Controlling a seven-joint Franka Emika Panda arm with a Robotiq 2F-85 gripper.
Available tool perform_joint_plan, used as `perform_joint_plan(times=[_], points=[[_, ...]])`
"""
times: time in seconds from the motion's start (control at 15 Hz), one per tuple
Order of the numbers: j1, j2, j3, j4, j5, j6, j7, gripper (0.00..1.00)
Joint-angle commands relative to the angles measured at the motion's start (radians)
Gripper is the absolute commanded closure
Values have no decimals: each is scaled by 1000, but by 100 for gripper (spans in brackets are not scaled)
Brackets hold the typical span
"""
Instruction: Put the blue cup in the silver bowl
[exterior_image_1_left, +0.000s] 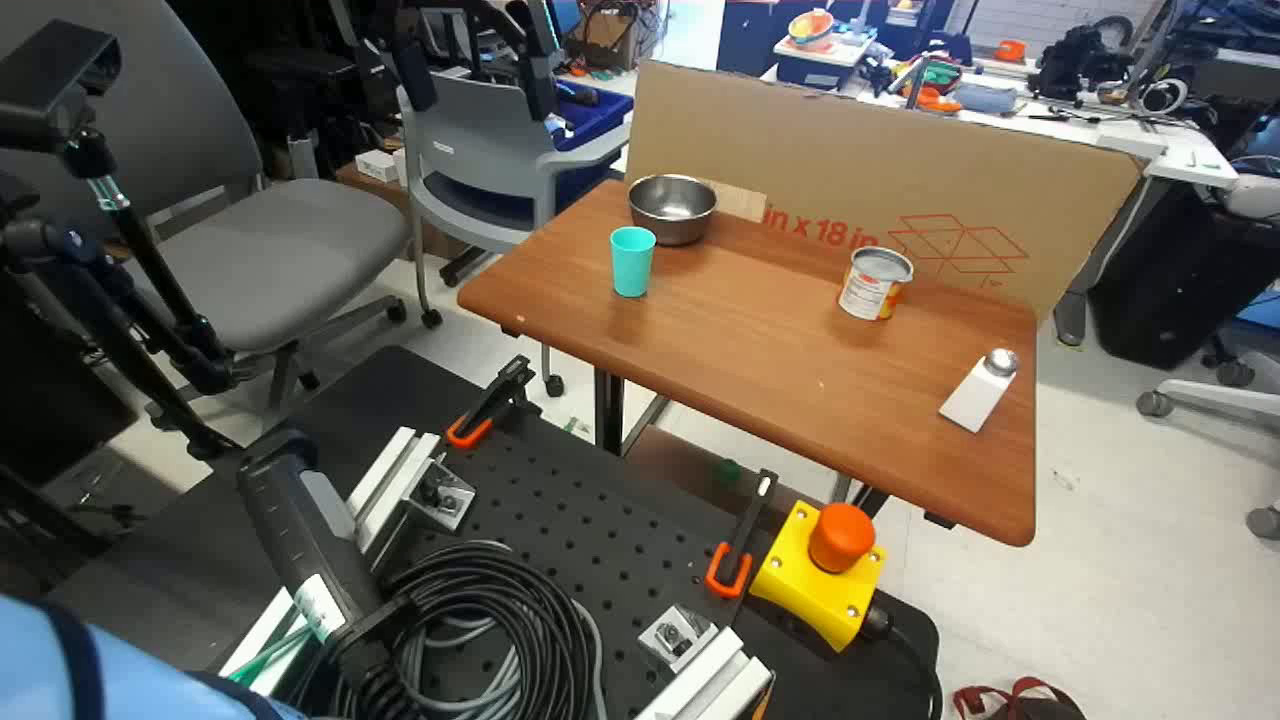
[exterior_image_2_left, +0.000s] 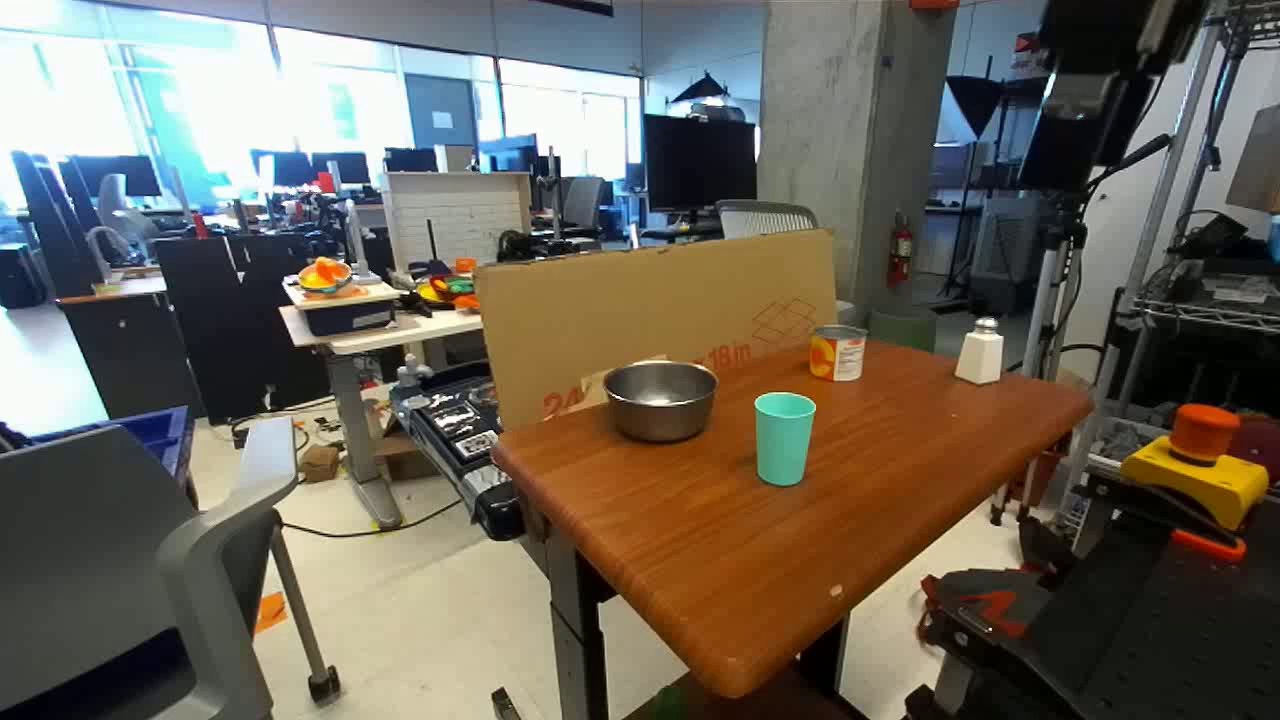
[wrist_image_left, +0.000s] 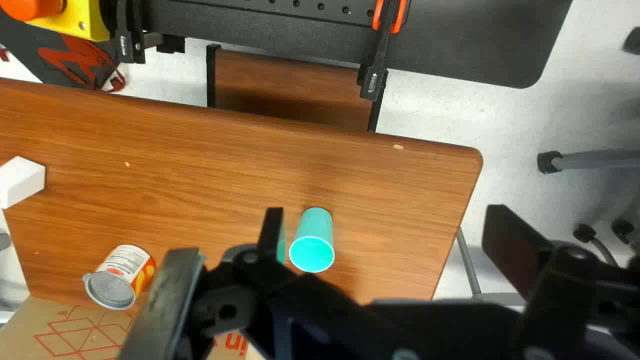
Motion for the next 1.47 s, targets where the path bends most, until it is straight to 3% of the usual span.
perform_joint_plan(times=[0.0,0.53,1.07,1.4], points=[[12,2,-12,2,-9,-3,7,0],[-3,27,-3,14,-21,15,25,0],[-138,370,-7,175,-200,228,85,0],[-126,614,-52,326,-248,268,66,0]])
